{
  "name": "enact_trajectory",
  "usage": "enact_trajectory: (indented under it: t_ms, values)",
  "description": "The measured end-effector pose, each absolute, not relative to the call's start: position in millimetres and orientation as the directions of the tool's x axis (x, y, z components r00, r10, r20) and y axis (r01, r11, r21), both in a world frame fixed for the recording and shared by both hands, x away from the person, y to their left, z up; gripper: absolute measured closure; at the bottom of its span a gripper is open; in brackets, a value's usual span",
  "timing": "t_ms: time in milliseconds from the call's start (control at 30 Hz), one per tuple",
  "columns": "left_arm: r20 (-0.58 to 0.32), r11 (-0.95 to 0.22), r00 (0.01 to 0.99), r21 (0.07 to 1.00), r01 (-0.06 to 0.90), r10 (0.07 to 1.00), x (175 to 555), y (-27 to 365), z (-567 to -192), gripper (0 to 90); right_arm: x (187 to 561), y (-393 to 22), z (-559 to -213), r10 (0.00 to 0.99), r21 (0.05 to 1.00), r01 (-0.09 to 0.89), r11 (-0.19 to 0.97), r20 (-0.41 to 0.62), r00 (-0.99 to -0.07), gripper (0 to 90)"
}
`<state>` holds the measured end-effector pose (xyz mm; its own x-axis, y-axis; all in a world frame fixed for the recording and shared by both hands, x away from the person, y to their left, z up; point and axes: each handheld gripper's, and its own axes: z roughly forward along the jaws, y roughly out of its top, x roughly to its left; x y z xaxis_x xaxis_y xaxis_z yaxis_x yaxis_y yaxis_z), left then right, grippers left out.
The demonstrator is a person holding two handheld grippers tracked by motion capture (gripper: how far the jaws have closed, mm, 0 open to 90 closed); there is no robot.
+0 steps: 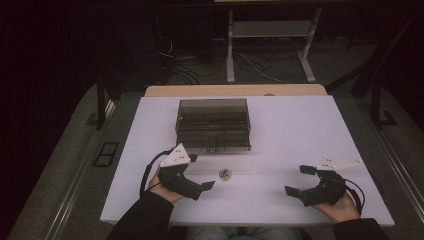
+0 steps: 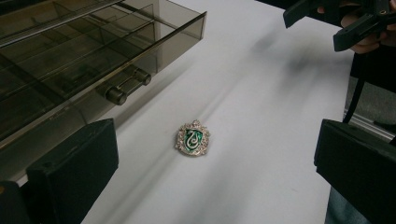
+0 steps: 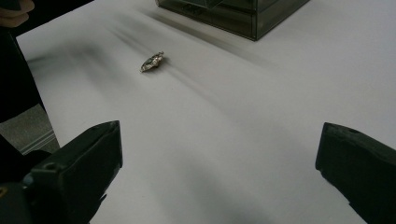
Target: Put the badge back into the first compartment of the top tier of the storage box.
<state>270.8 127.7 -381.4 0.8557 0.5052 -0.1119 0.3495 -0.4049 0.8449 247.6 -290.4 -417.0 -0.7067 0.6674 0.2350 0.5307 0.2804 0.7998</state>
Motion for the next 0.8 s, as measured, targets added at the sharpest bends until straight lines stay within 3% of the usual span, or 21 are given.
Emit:
enact_trajectory:
  t_ms: [800]
  values:
    - [-0.122,-0.501,0.883,0.785,0.365,0.452,285.0,90.5,-393.1,0.0,247.5,-290.1,-417.2,0.666,0.799,0.529,0.286,0.231,-0.709,0.4]
